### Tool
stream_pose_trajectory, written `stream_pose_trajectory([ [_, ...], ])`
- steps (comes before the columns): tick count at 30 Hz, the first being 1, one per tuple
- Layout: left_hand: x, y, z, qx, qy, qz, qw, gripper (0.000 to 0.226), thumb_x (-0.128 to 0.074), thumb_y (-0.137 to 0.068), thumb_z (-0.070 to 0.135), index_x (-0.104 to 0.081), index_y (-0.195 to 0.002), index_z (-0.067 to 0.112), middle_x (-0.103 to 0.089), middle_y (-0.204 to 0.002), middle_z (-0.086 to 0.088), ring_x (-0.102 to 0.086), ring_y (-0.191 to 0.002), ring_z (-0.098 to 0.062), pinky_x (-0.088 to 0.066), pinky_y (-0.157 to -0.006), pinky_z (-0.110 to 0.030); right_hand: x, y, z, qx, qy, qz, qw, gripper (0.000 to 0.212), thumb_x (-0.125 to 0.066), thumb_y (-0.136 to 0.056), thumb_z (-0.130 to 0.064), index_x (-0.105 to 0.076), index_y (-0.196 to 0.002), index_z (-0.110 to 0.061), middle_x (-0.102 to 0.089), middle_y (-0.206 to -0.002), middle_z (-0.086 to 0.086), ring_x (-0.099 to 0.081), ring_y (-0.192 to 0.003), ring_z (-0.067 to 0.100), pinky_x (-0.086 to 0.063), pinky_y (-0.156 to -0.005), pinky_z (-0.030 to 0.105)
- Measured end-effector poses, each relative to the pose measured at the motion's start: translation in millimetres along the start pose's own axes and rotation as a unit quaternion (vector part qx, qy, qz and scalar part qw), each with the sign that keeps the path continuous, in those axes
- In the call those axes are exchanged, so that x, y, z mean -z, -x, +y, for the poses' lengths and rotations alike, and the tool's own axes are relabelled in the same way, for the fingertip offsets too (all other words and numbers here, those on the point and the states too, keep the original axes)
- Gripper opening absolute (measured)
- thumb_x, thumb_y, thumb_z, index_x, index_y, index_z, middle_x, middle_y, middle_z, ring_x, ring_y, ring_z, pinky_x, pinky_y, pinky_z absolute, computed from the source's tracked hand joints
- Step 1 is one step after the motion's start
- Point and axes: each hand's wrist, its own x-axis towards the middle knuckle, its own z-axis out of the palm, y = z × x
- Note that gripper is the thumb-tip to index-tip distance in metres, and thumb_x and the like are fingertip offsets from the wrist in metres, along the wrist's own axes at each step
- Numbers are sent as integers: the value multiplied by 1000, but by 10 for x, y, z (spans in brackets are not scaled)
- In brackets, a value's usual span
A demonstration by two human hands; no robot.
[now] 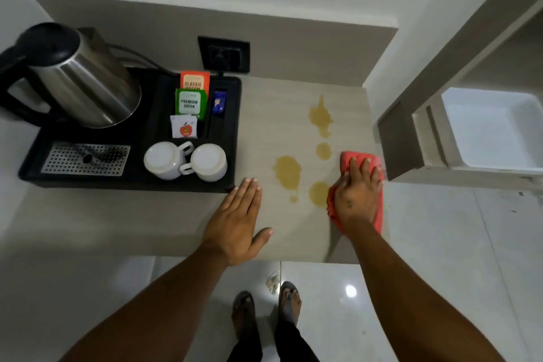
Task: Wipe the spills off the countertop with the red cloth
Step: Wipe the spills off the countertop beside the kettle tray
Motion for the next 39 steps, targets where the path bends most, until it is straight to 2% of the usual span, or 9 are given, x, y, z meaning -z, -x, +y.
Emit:
stream_pose_trajectory([
  [7, -12, 11, -7, -3, 8, 8, 1000, 92, -29, -99, 66, -7, -160, 1, -5, -171, -18, 4, -159, -29, -12, -128, -48, 67, 273, 354, 81, 27, -37, 996, 47, -30, -105, -29, -29, -152, -22, -22, -162, 9, -8, -150, 33, -12, -122, 50],
  [13, -50, -5, -18, -6, 28, 22, 999, 91, -35, -97, 63, -10, -160, 2, -7, -171, -17, 3, -159, -28, -4, -128, -43, 57, -498, -23, 83, 30, -34, 995, 48, -32, -103, -23, -34, -150, -14, -22, -161, 16, -9, -149, 39, -8, -122, 50],
  [18, -22, 10, -21, -3, 34, 6, 999, 89, -30, -99, 64, -7, -161, 3, -3, -171, -16, 7, -158, -27, -7, -127, -44, 80, -359, 90, 187, 31, -67, 980, 49, -35, -103, -19, -33, -151, -14, -22, -161, 14, -8, -150, 35, -8, -122, 48],
  [21, -37, 0, -25, -3, 33, 11, 999, 91, -31, -99, 67, -10, -161, 3, -7, -171, -17, 4, -159, -27, -8, -127, -44, 149, -558, 205, 138, 34, -54, 988, 48, -35, -103, -20, -34, -151, -14, -24, -161, 13, -10, -150, 35, -8, -123, 47],
  [25, -47, -31, -41, -1, 28, 19, 999, 93, -38, -97, 68, -13, -160, 3, -11, -170, -17, 1, -159, -27, -6, -127, -42, 74, -1263, -145, 121, 26, -34, 992, 48, -35, -101, -16, -37, -148, -11, -27, -160, 16, -13, -148, 39, -7, -122, 46],
  [28, -41, -17, -28, 1, 30, 15, 999, 95, -39, -97, 67, -10, -161, 3, -9, -171, -17, 3, -159, -27, -7, -127, -43, -43, -1471, -401, 189, 6, -66, 980, 49, -42, -97, -10, -42, -146, -11, -29, -158, 19, -14, -148, 41, -8, -122, 46],
  [31, -14, -10, -22, 6, 42, 11, 999, 95, -35, -98, 69, -8, -161, 4, -8, -171, -17, 3, -159, -27, -6, -127, -42, -40, -1355, -250, 278, -5, -91, 956, 50, -48, -97, -8, -43, -146, -12, -31, -157, 17, -17, -148, 40, -11, -122, 48],
  [36, -23, -15, -14, 2, 42, 20, 999, 95, -43, -94, 64, -13, -160, 3, -12, -170, -18, -2, -159, -28, -7, -127, -42, -19, -1702, -132, 205, -20, -52, 977, 45, -43, -100, -18, -44, -145, -17, -35, -157, 11, -21, -148, 33, -17, -121, 46],
  [39, -18, -15, -23, 9, 48, 15, 999, 95, -46, -94, 61, -11, -161, 4, -10, -171, -16, 0, -159, -27, -7, -127, -42, -97, -2014, -478, 223, -20, -49, 973, 44, -43, -100, -16, -46, -144, -11, -37, -155, 16, -23, -146, 37, -15, -121, 45],
])
